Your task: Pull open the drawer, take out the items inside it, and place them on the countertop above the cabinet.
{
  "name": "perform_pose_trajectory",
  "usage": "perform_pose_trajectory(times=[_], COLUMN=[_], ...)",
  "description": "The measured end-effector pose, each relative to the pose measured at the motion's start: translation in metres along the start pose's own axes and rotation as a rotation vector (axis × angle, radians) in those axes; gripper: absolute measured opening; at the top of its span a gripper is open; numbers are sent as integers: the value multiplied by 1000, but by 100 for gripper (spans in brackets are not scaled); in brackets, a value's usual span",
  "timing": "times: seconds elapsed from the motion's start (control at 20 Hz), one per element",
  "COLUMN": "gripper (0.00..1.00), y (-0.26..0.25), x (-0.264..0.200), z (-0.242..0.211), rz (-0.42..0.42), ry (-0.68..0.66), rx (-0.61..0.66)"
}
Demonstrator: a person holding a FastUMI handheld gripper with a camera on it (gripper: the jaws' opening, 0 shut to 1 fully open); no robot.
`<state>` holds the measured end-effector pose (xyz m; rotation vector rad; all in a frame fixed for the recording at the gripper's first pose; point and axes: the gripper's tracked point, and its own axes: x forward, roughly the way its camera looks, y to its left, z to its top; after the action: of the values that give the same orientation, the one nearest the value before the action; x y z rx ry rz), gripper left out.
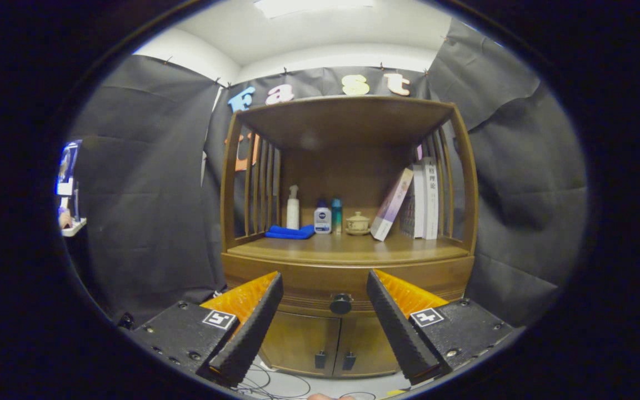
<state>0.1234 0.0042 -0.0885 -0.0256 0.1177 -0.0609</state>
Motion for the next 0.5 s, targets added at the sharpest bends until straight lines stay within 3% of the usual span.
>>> perform_pose_trajectory(times=[0.5], gripper=[99], y=[-19], x=[109], z=[-71], rz=[-38], ry=[134], rx=[-33])
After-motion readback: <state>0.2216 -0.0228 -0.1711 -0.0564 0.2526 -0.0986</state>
